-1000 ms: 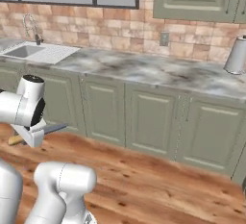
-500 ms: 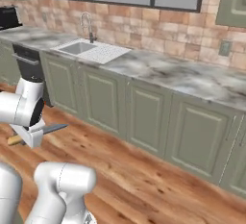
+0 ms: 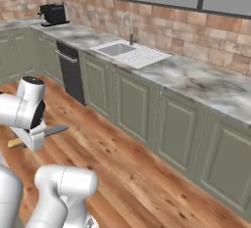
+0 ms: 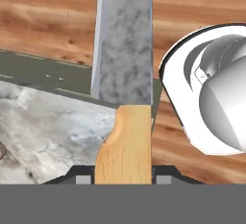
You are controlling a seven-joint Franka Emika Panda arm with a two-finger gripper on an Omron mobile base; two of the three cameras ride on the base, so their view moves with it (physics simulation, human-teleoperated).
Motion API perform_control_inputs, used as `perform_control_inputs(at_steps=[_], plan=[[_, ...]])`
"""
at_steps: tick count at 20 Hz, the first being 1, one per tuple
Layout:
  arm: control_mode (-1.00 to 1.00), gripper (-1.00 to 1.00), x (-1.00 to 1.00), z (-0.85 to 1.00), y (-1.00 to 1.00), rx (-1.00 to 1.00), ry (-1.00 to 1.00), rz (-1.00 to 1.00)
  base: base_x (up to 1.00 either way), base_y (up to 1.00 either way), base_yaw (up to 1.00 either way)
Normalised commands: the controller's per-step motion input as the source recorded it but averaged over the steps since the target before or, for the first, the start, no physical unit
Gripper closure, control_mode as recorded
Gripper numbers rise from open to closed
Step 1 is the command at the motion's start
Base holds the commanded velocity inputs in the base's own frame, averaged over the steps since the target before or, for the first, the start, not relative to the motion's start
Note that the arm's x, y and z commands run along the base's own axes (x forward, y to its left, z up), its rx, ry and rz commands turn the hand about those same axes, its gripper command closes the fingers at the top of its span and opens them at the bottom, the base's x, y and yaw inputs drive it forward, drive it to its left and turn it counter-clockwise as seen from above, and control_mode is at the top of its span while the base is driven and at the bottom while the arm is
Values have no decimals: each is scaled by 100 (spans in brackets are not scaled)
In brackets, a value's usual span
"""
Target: Pick up the knife from the drawer and place it on the cutting board. Then place the meat from the plate to the cutting board.
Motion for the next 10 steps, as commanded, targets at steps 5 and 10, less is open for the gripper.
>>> perform_control_inputs(at_steps=[5,10], plan=[[100,100,0,0,0,0,0,0,35,16,42],[100,100,0,0,0,0,0,0,13,-1,40]])
